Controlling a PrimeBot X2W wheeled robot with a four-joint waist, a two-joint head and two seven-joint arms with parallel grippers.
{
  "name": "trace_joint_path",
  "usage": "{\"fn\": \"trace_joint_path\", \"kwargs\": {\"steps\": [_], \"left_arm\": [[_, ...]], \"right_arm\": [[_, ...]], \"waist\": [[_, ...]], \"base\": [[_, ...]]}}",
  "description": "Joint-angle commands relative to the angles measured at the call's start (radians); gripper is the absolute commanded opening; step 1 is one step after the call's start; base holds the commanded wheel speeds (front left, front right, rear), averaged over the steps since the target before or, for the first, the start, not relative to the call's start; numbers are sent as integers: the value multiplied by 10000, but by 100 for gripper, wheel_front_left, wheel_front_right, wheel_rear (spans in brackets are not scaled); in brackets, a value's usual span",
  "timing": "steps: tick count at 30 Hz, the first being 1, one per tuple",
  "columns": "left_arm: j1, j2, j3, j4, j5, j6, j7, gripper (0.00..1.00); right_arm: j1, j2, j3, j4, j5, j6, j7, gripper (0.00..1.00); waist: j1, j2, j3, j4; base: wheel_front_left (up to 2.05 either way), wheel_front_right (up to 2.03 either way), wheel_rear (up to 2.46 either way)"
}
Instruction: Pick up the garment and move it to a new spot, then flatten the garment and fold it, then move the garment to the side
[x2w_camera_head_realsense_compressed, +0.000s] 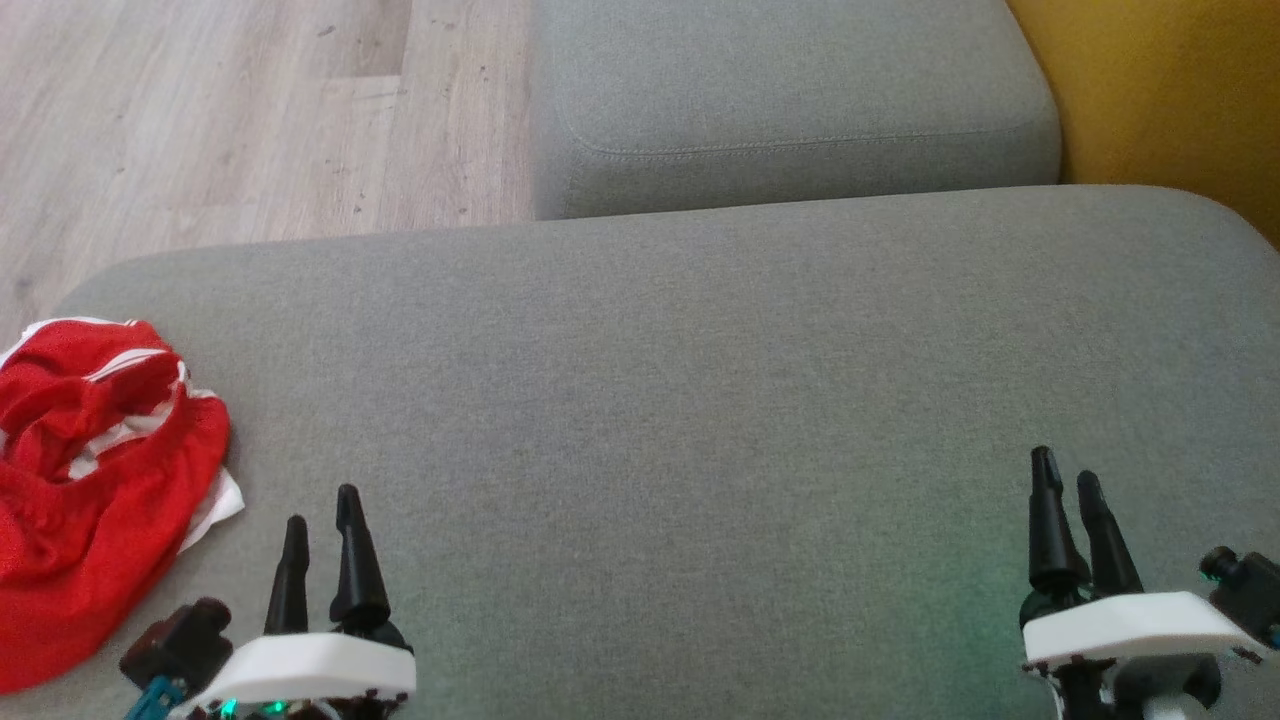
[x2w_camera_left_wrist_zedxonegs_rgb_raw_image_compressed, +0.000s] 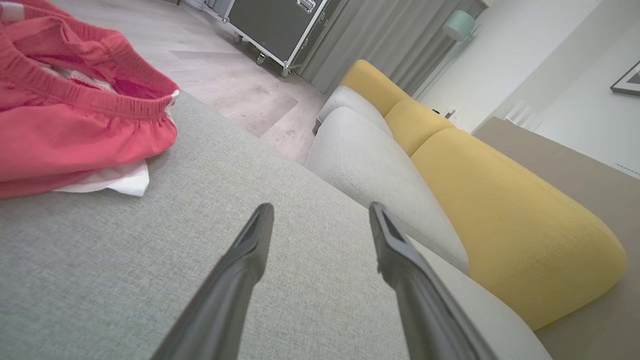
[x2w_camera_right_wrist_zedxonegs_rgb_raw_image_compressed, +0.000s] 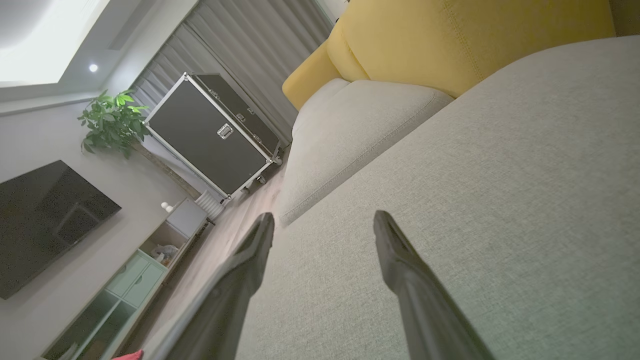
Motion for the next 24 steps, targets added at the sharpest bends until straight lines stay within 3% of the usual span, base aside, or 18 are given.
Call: {"fn": "trace_joint_path", "kwargs": {"steps": [1,12,24], "left_arm": [[-212,69,60,-402,352,101,-156,100],[-102,74,-142,-525,1738,251,-479,100],[50,101,-330,-452,3402,708,-829,100]], "right_arm": [[-203,-80,176,-401,-376,-4,-162,100],[-49,-89,166,-522,-1892,-5,-487,100],[155,-100,372,-534,-3479,-6,-840,100]], "waist": [[-1,-1,-15,4],[-1,-1,-154,44],[-1,-1,-330,108]], "base": [[0,0,0],[0,0,0],[0,0,0]]}}
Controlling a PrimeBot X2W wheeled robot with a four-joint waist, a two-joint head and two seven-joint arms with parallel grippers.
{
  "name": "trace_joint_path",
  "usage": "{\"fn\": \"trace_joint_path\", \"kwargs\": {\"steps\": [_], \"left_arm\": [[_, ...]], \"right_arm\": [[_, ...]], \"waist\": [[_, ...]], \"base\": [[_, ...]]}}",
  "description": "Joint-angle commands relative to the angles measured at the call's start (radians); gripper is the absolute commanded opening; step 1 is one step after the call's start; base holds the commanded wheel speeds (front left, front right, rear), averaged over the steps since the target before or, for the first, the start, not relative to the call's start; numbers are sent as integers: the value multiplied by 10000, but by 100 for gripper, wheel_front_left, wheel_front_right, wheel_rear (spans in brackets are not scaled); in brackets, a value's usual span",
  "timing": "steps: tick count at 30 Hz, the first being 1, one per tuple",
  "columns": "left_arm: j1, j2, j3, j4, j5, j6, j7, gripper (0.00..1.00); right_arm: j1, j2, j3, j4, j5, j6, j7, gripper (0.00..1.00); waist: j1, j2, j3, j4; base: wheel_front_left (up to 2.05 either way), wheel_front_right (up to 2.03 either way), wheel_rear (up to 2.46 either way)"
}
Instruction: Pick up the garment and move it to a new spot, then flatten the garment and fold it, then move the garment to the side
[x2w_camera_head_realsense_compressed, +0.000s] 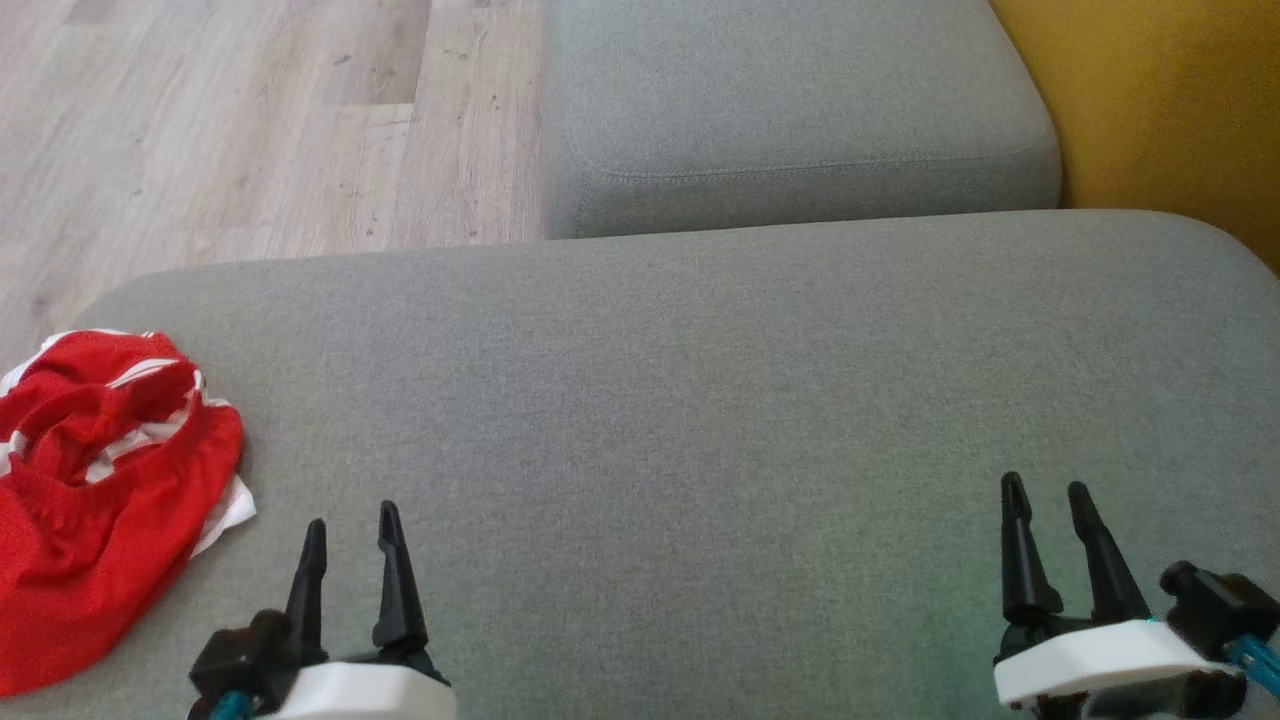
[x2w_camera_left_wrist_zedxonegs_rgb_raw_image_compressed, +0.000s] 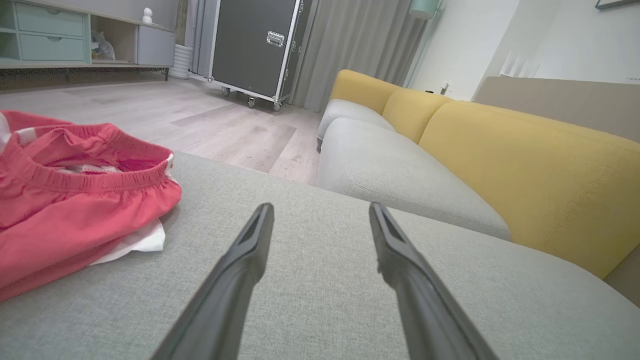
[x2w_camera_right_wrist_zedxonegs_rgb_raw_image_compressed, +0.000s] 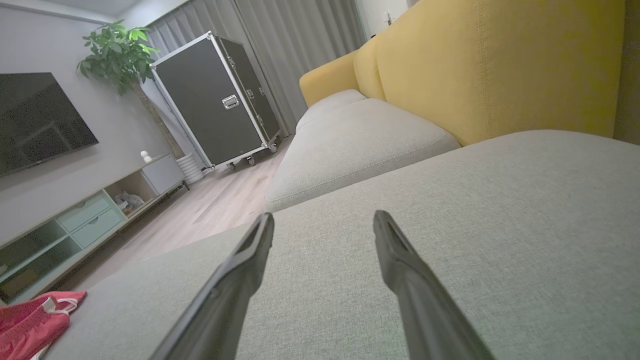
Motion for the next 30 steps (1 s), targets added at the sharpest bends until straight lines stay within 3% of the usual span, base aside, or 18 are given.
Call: {"fn": "trace_joint_path", "kwargs": {"steps": [1,30], "left_arm": [[-315,87,146,-345,376,102,-164,100],[-56,182,-323,-327,4000,501,-1014,100]], "right_arm": [[-278,-98,270,-414,-376,-6,-170,100],[74,-123,778,-643,-4064,-7,-1025,100]], "waist": [[1,-1,-27,9],[1,-1,-121,252]], "base": [[0,0,0],[0,0,0]]}}
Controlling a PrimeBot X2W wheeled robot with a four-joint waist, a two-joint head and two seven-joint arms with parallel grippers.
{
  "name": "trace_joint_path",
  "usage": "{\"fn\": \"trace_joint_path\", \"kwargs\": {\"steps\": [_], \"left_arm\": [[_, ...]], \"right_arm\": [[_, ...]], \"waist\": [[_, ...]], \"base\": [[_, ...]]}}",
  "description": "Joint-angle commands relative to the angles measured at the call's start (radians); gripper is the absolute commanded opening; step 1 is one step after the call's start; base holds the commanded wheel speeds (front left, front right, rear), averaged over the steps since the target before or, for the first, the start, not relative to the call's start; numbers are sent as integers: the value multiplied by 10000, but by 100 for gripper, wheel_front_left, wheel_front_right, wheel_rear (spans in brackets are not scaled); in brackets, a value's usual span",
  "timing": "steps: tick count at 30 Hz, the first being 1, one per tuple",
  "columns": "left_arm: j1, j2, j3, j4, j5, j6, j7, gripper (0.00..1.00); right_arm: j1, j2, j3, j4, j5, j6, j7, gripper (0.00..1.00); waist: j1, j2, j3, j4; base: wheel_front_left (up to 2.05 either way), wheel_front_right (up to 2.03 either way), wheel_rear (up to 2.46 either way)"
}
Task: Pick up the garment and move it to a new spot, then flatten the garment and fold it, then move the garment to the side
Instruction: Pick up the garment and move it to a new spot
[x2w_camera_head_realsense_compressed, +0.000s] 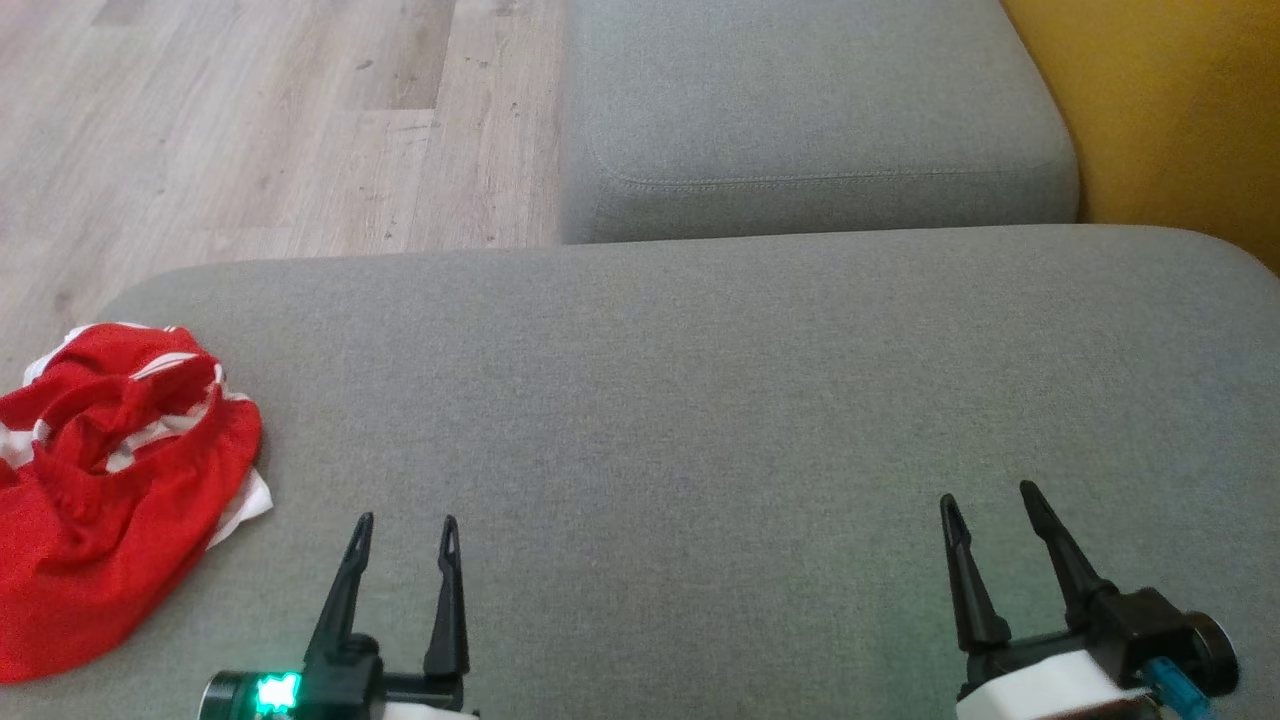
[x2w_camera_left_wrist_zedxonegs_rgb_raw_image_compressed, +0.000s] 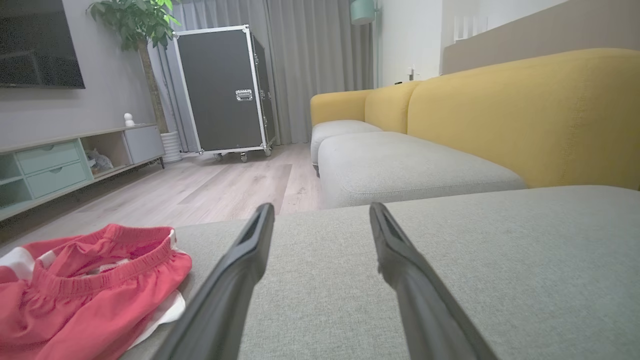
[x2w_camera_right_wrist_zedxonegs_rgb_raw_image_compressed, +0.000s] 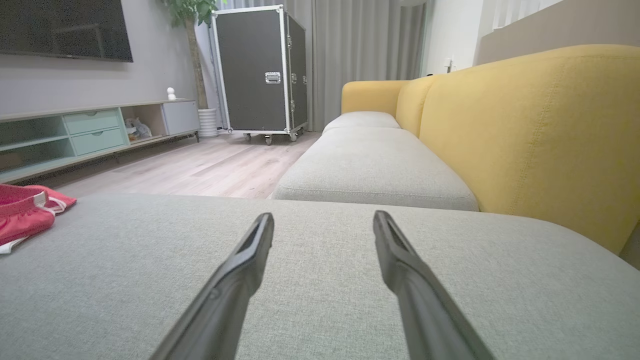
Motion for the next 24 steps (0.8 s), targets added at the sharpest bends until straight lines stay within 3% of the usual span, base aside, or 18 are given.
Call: {"fn": "trace_joint_path", "kwargs": {"steps": [1,19,24], "left_arm": [[-273,69,187,-360,312,89,-166,100],[-397,59,260,-350,272,207,-166,100],[-408,93,302,-337,339,265,-166,100]], "right_arm": [[-219,-118,279,-356,-264,-7,-176,100],[-334,-118,200,-78,-230,-7,-176,100],[-383,-118,149,-31,-179,-7,-176,100]], "waist": [[0,-1,1,3],[0,-1,137,53],[0,-1,147,487]], "base": [[0,0,0],[0,0,0],[0,0,0]]}}
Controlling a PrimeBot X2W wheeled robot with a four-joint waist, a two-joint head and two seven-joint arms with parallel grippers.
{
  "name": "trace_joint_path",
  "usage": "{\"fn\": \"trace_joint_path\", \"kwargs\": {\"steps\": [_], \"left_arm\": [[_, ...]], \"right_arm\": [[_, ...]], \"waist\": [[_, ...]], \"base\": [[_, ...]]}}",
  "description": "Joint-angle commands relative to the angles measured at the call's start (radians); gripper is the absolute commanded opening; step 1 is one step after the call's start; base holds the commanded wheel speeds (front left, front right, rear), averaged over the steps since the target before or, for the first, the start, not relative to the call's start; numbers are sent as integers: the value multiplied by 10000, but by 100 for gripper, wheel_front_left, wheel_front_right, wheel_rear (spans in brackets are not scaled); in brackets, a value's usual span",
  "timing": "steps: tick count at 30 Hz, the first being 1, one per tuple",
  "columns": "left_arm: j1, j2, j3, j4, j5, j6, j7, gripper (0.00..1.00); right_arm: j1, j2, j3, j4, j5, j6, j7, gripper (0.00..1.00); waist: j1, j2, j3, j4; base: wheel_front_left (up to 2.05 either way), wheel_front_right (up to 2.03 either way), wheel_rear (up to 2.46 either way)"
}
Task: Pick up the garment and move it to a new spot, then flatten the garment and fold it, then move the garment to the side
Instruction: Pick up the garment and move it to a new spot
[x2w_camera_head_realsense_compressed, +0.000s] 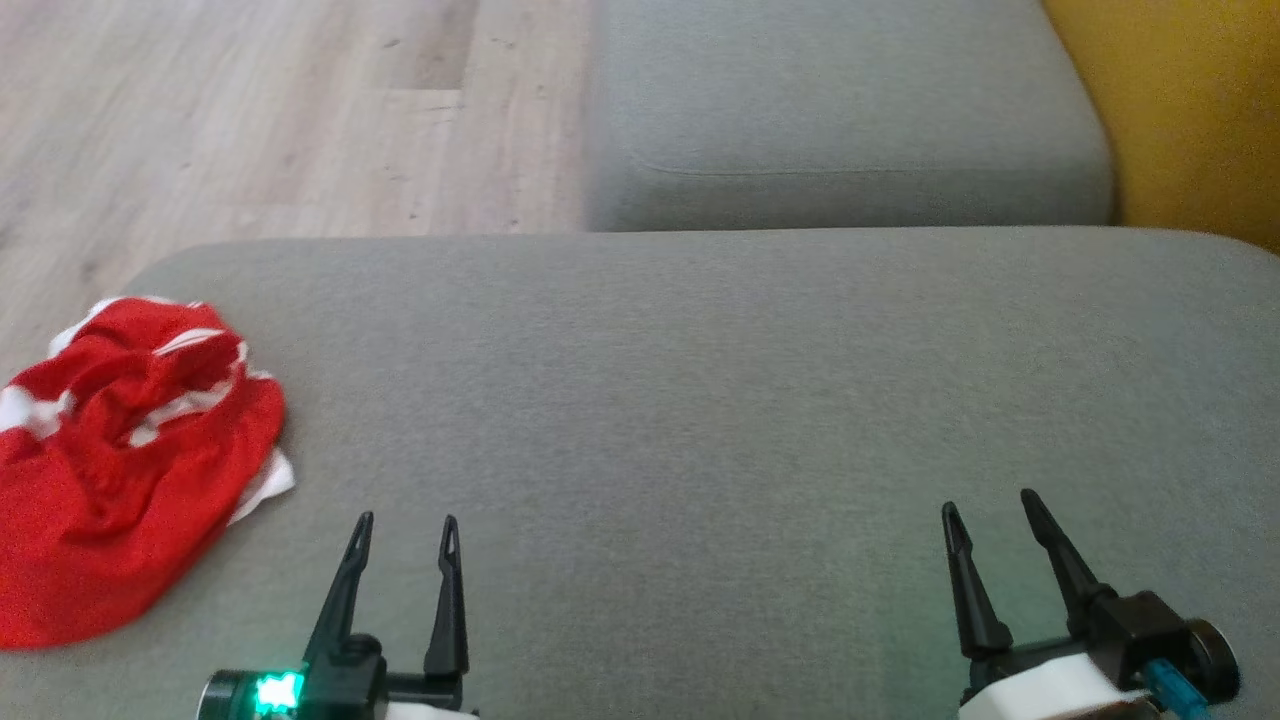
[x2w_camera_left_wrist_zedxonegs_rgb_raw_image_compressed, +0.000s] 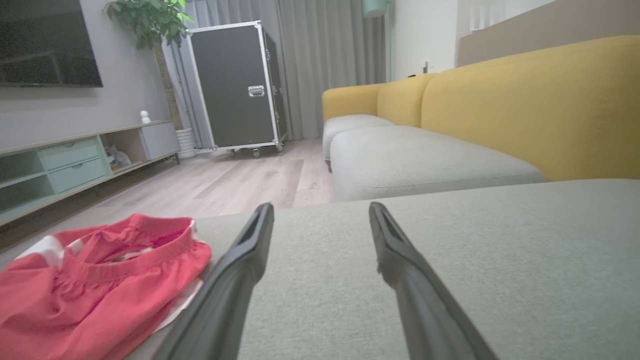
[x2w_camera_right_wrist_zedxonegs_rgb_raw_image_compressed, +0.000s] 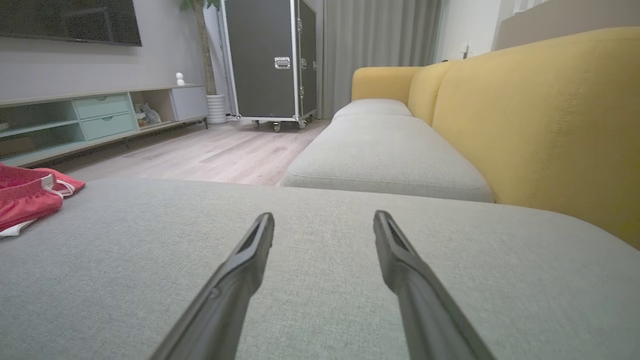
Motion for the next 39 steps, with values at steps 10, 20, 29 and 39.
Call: {"fn": "trace_joint_path", "kwargs": {"steps": [10,20,29,39], "left_arm": [[-480,316,448,-656,127,120,-109,100],[-119,479,1037,-1287,32,590,-109,100],[-500,944,1347,-2116,334,969,-109,100],[-3798,1815,1573,-1539,204,566,-109,100]], "right_arm": [[-412,-114,217,-252,196,-7,-136,100],[-706,-114,574,-119,152,-7,-136,100],[-981,-114,474,7,-273,-7,-136,100],[-944,-210,-696,-557,-1684,-7,-136,100]], "waist": [[-1,-1,-35,2207],[-1,-1,242,3655],[-1,-1,771,4074],[-1,-1,2365,4132]], "base": [[0,0,0],[0,0,0],[0,0,0],[0,0,0]]}}
